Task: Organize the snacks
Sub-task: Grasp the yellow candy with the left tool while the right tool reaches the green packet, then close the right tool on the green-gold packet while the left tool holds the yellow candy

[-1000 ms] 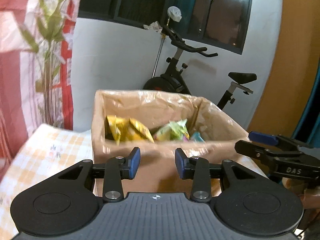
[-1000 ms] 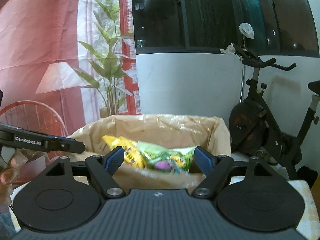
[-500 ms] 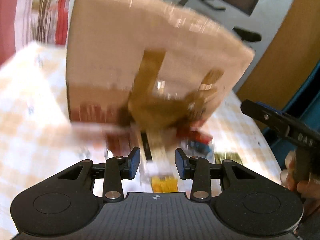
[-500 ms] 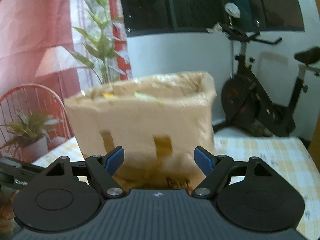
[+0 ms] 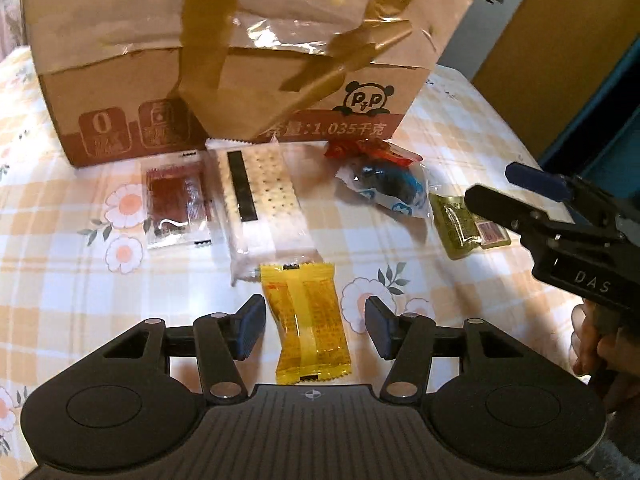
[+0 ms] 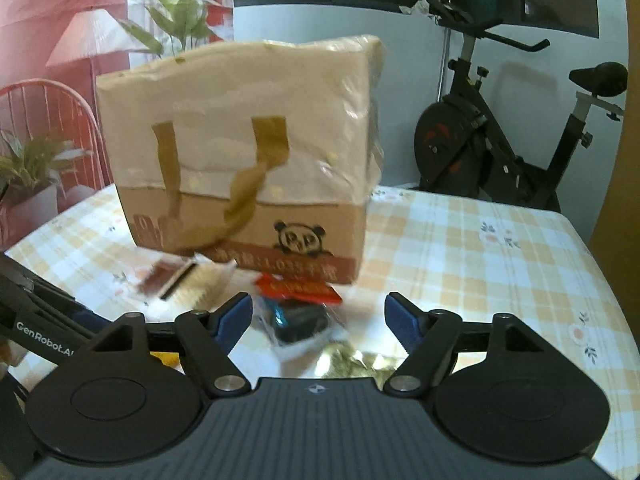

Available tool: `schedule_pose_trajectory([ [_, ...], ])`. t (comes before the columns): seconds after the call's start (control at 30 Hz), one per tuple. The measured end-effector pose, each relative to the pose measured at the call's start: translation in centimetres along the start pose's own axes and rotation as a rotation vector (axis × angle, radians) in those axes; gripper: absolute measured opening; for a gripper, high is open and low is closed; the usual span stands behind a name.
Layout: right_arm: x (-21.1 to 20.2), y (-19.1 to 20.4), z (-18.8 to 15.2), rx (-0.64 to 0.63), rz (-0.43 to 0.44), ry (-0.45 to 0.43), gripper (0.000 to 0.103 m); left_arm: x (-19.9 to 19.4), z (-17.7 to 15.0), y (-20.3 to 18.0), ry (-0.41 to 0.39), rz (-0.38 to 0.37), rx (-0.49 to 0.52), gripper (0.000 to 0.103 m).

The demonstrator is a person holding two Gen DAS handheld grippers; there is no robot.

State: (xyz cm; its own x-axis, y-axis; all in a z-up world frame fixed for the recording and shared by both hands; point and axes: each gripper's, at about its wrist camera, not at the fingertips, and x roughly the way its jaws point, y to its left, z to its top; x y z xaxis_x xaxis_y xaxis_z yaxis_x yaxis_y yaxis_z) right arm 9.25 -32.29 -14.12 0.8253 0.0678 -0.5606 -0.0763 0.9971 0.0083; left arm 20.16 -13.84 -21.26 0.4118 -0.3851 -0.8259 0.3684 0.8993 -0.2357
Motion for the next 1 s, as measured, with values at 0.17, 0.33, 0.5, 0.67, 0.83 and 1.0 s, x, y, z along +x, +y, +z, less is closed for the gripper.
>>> schedule_pose_trajectory([
  [0.17,0.3,-1.1,-1.3,-0.011,-0.003,0.040,0.076,0.7,-0.1,-1.0,-0.001,0.032,0.042,0.061],
  [0.33,0.3,-2.0,-2.5,-0.017,-0.011,0.079,0.076,0.7,0.1,-1.2,0.000,0.043,0.050,0.060],
  [0.5,0.5,-2.8,-3.1,0.020,-0.034,0.105,0.076,0.3,-0.1,-1.3,-0.010,0.096,0.062,0.037],
  [0.67,1.3,-2.8,-3.2,0.034,-0.058,0.139,0.085,-0.4,0.0,-0.1,-0.032,0.074,0.000,0.036],
  [0.83,2.2,-3.5,-3.2,0.107,-0.079,0.170,0.089,-1.3,0.1,-0.4,-0.081,0.053,0.015,0.035],
  [1.0,3.1,-3.7,-2.7,0.154,-0.070,0.185,0.090,-1.7,0.0,-0.6,-0.100,0.040,0.022,0.035],
])
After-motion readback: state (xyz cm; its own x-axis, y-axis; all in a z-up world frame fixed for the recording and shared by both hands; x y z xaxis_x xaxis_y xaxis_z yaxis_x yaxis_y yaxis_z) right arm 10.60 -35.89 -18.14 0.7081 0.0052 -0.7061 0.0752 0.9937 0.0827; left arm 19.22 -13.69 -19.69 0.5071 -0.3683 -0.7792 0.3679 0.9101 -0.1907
